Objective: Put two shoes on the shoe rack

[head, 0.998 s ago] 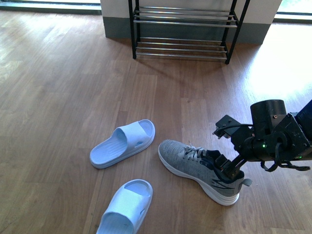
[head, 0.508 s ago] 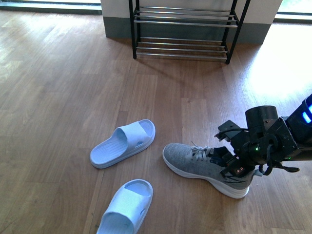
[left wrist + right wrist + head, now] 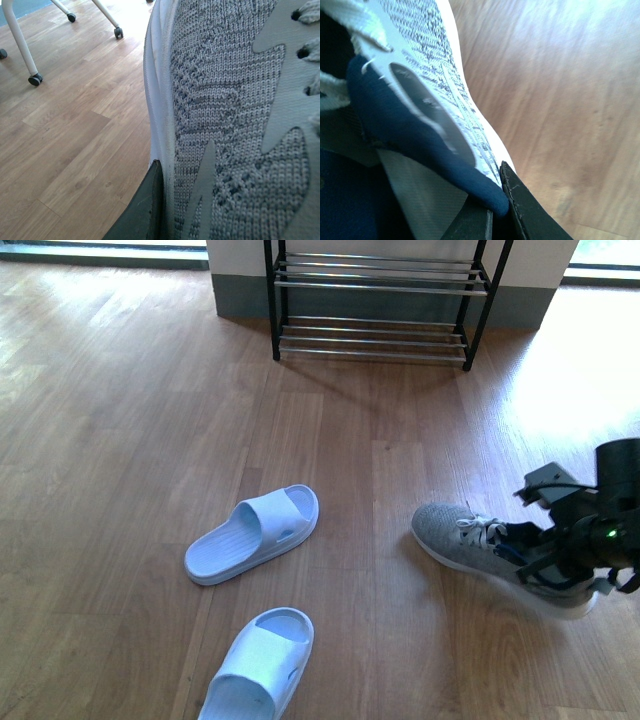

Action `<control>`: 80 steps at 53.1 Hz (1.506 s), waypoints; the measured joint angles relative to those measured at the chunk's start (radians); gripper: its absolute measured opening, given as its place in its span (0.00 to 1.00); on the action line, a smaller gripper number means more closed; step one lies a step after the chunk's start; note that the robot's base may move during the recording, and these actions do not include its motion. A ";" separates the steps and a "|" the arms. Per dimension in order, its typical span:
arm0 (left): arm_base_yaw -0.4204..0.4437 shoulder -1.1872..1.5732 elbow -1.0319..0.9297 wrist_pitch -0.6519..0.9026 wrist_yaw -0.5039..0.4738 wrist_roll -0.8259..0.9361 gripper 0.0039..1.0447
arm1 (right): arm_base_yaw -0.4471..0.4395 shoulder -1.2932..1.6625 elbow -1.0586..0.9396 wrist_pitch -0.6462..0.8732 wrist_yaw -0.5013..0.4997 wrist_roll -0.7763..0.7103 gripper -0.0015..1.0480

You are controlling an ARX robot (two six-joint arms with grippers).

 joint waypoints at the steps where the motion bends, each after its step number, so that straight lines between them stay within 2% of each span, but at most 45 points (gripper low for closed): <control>1: 0.000 0.000 0.000 0.000 0.000 0.000 0.13 | -0.003 -0.014 -0.011 0.007 -0.004 0.000 0.02; 17: 0.000 0.000 0.000 0.000 0.000 0.000 0.13 | -0.095 -0.526 -0.365 0.226 -0.157 -0.029 0.02; 28: 0.000 0.000 0.000 0.000 0.000 0.000 0.13 | -0.145 -0.888 -0.542 0.264 -0.274 -0.019 0.02; 40: 0.000 0.000 0.000 0.000 0.000 0.000 0.13 | -0.219 -1.297 -0.753 0.235 -0.418 0.042 0.02; 56: 0.000 0.000 0.000 0.000 0.000 0.000 0.12 | -0.440 -1.675 -0.972 0.105 -0.657 0.176 0.02; 65: 0.000 0.000 0.000 0.000 0.000 0.000 0.12 | -0.452 -1.735 -0.988 0.095 -0.705 0.225 0.02; 80: 0.000 0.000 0.000 0.000 0.000 0.000 0.12 | -0.452 -1.735 -0.988 0.095 -0.693 0.229 0.02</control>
